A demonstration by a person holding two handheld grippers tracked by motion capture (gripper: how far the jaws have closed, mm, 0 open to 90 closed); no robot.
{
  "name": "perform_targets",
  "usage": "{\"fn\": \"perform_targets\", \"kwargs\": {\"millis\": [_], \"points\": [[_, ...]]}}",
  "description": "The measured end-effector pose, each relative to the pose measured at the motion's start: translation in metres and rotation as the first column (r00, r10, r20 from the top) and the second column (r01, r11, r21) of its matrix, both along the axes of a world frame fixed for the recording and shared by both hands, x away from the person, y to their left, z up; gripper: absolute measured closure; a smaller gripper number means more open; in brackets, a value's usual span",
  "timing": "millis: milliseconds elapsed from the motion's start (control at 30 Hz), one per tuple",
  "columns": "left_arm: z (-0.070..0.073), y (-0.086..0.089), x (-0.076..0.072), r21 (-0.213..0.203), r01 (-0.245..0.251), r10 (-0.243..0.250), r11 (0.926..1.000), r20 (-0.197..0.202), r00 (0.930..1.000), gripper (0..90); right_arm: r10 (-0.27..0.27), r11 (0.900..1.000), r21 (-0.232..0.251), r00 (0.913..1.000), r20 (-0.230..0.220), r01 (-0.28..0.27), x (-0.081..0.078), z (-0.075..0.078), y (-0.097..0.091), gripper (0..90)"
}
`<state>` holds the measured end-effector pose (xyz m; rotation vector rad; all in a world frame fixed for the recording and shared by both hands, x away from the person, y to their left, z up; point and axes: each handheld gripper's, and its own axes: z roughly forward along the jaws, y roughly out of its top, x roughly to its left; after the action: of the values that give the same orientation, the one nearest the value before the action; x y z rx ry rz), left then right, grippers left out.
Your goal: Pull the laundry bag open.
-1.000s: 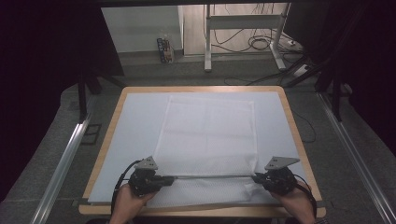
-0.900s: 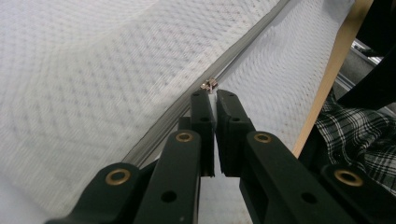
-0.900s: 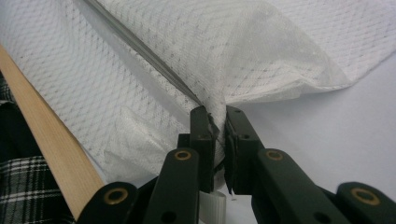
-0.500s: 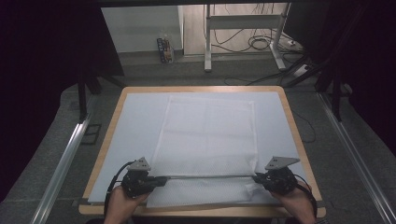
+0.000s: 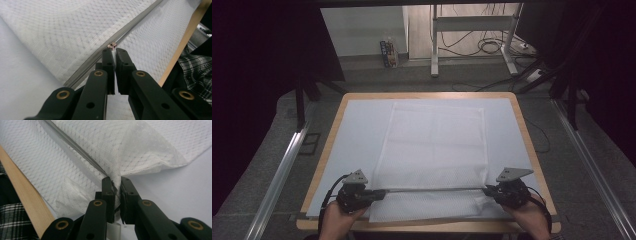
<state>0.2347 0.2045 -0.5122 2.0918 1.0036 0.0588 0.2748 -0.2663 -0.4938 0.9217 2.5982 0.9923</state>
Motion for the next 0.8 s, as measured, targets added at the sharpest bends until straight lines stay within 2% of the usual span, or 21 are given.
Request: {"fn": "perform_targets", "kwargs": {"millis": [167, 233, 367, 433, 500, 567, 800], "points": [[-0.001, 0.006, -0.001, 0.004, -0.020, 0.020, 0.9998, -0.002, 0.9998, 87.2, -0.004, 1.0000, -0.002, 1.0000, 0.002, 0.004, 0.000, 0.000, 0.000, 82.3], [-0.001, 0.009, -0.002, -0.011, -0.022, 0.022, 0.9997, -0.007, 0.9997, 87.1, -0.007, 1.0000, 0.000, 1.0000, 0.000, 0.007, 0.000, 0.000, -0.001, 82.3], [-0.001, 0.012, -0.004, 0.001, -0.031, 0.031, 0.9995, -0.004, 0.9995, 87.1, -0.006, 1.0000, -0.004, 1.0000, 0.001, 0.006, 0.000, 0.000, 0.000, 82.3], [-0.002, 0.013, -0.004, -0.012, -0.030, 0.030, 0.9995, -0.008, 0.9995, 87.1, -0.005, 1.0000, 0.002, 1.0000, -0.006, 0.005, 0.000, 0.000, -0.001, 82.3], [-0.002, 0.013, -0.004, 0.006, -0.035, 0.035, 0.9994, -0.004, 0.9994, 87.1, -0.007, 1.0000, -0.003, 1.0000, -0.003, 0.007, 0.000, 0.000, -0.001, 82.3], [-0.002, 0.014, -0.005, -0.004, -0.034, 0.034, 0.9994, -0.006, 0.9994, 87.1, -0.007, 1.0000, 0.000, 0.9999, -0.010, 0.007, 0.000, -0.001, -0.001, 82.4], [-0.002, 0.019, -0.006, 0.012, -0.058, 0.059, 0.9982, -0.004, 0.9983, 87.1, -0.010, 0.9999, -0.009, 0.9999, -0.013, 0.010, 0.000, -0.001, -0.001, 82.5]]}}
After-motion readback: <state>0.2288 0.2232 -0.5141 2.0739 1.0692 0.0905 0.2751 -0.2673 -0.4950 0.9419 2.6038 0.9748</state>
